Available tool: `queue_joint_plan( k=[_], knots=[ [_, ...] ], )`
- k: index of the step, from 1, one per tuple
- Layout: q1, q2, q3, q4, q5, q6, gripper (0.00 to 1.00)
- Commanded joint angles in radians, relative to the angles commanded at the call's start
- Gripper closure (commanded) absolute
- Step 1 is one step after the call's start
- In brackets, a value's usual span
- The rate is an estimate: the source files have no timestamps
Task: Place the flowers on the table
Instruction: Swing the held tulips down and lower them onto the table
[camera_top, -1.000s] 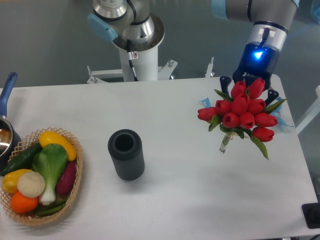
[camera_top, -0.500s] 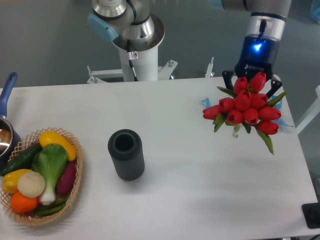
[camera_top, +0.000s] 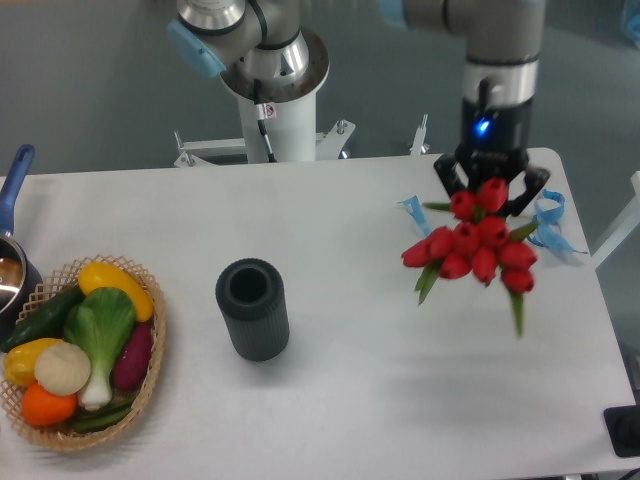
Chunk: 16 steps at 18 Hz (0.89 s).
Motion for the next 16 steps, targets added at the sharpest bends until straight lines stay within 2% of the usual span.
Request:
queue_joint_plan(
  k=[2, 4, 13, 16],
  knots=[
    [-0.057, -0.051, 0.005, 0.002, 0.131, 0.000, 0.71],
    [-0.085, -0.094, 0.012, 0.005, 0.198, 0.003, 0.71],
    [-0.094, -0.313, 0.118, 0.014, 0.206, 0.003, 0.71],
    [-0.094, -0.350, 0.127, 0.015, 0.206, 0.005, 0.71]
  ],
)
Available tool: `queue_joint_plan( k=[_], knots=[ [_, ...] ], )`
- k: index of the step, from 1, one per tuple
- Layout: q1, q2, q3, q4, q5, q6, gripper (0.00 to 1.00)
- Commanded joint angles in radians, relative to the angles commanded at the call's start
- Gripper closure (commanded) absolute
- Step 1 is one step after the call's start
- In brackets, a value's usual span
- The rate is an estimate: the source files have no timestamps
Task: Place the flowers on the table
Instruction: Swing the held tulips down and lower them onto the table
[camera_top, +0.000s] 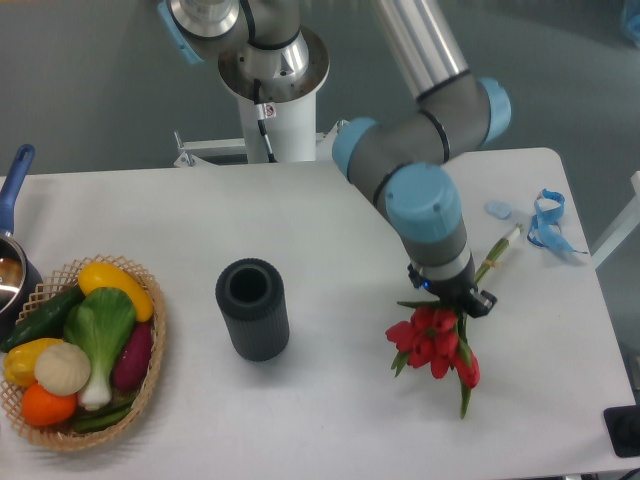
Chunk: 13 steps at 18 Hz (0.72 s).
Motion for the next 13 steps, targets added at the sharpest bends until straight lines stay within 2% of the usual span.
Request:
queue_joint_plan(
  k=[6, 7, 8, 9, 13],
  knots=[
    [0.000, -0.035, 0.020, 0.000, -0.002, -0.002, 0.70],
    [0.000, -0.035, 0.018, 0.002, -0.003, 0.000, 0.58],
    [0.000, -0.035, 0.020, 0.003, -0.003, 0.005, 0.17],
    [0.000, -0.031, 0.021, 0.005, -0.003, 0.015, 0.00],
    [0.000, 0.020, 0.026, 0.026, -0.008, 0.020, 0.00]
  ],
)
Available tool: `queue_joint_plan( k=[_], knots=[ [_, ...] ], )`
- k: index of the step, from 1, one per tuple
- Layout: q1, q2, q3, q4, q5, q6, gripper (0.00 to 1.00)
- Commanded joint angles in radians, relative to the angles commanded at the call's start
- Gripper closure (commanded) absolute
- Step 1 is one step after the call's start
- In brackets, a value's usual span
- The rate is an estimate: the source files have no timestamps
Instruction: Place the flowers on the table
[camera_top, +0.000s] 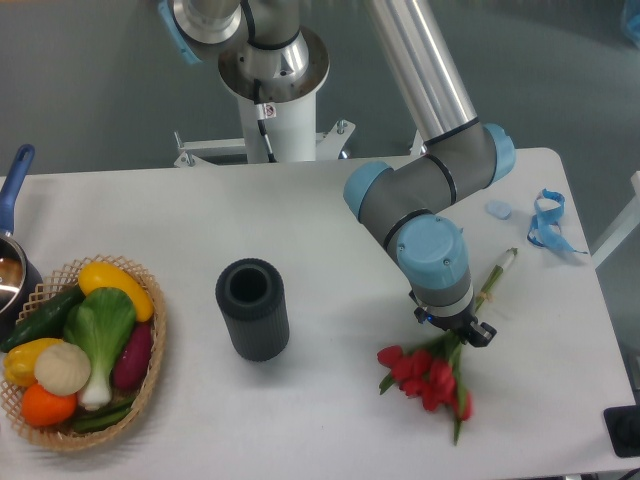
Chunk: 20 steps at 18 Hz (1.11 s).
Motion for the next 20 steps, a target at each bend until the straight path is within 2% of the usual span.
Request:
queue_joint_plan(
  k=[2, 6, 9, 12, 15, 17, 19, 20],
  knots=[
    [0.002, 0.032, 0.026, 0.000, 0.005, 0.000, 0.00],
    [0.037, 0.136, 0.057, -0.021, -0.002, 0.003, 0.00],
    [0.093, 0.172, 0.074, -0.067, -0.058, 0.018, 0.00],
    [0.176, 0.233, 0.072, -0.150, -0.161, 0.197, 0.00],
    [0.268, 0.285, 0.063, -0.236, -0.270, 0.319, 0.00],
    [0.354, 0.319, 0.060, -0.303, -0.343, 0.502, 0.00],
    [0.418, 0.338, 0.046, -0.327, -0.382, 0.711, 0.00],
    [0.448, 0.342, 0.045, -0.337, -0.414, 0.771, 0.00]
  ],
)
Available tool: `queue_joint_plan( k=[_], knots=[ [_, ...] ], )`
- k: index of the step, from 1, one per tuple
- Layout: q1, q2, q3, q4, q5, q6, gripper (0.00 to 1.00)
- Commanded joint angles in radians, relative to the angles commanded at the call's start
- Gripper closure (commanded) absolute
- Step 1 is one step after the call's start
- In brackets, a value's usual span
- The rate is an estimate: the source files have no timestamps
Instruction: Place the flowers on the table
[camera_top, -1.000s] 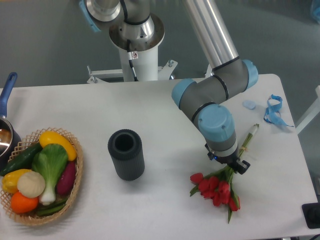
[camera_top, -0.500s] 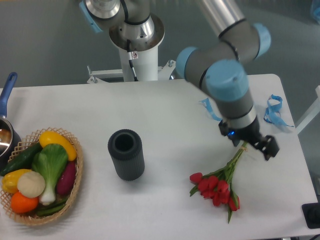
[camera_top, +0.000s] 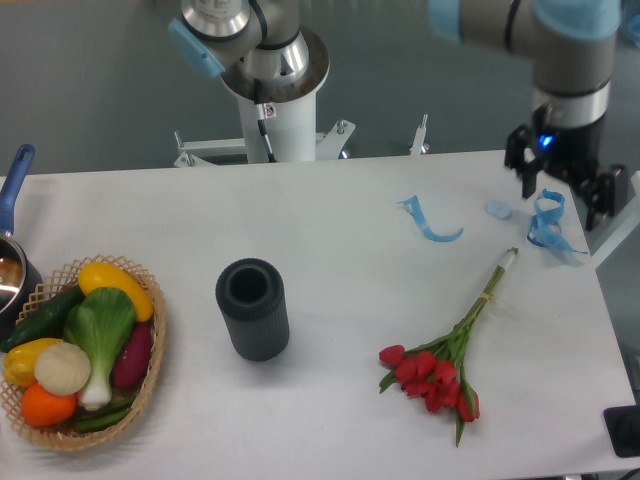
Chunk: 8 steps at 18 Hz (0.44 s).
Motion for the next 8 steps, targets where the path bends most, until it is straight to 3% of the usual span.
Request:
queue_joint_plan(
  k=[3, 8],
  knots=[
    [0.074, 0.014, -0.006, -0.048, -0.062, 0.077, 0.00],
    [0.092, 0.017, -0.014, -0.055, -0.098, 0.100, 0.00]
  ],
)
